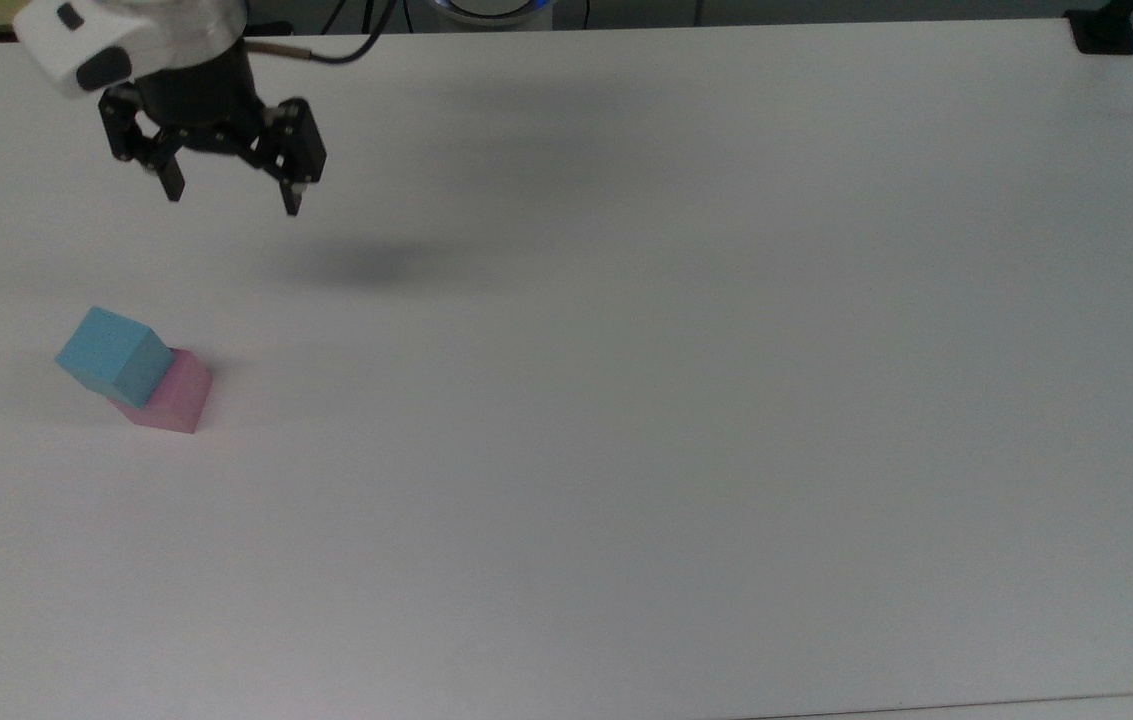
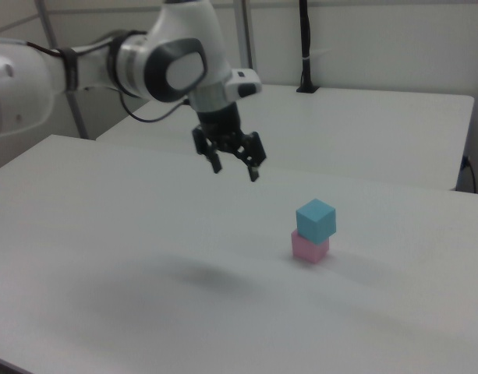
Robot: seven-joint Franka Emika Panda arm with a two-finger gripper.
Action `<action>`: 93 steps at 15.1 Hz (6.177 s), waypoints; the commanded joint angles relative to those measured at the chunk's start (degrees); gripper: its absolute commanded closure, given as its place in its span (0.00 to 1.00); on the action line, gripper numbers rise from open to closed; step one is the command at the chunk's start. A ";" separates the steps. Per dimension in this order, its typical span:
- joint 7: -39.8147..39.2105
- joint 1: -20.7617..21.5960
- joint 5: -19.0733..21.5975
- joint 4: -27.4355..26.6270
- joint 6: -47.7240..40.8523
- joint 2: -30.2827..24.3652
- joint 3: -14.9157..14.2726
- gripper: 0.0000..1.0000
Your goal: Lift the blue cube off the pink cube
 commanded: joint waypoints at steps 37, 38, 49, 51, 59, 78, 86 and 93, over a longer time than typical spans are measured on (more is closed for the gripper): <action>4.05 -5.50 0.96 2.47 24.48 15.85 -3.48 0.00; 4.05 -5.50 0.96 2.30 24.48 15.94 -3.39 0.00; -1.73 -5.32 1.75 -3.05 23.61 8.75 -3.13 0.64; -4.11 -5.23 1.84 -7.26 23.17 4.62 -3.13 0.64; -29.42 -6.46 1.57 -25.03 13.06 -5.60 -7.69 0.60; -29.36 -5.76 1.66 -18.85 3.55 -5.32 -9.11 0.00; 5.42 -5.50 -6.43 -3.95 -12.34 -8.49 11.97 0.00; 10.91 -5.58 -6.34 -4.21 -11.99 -9.81 15.25 0.00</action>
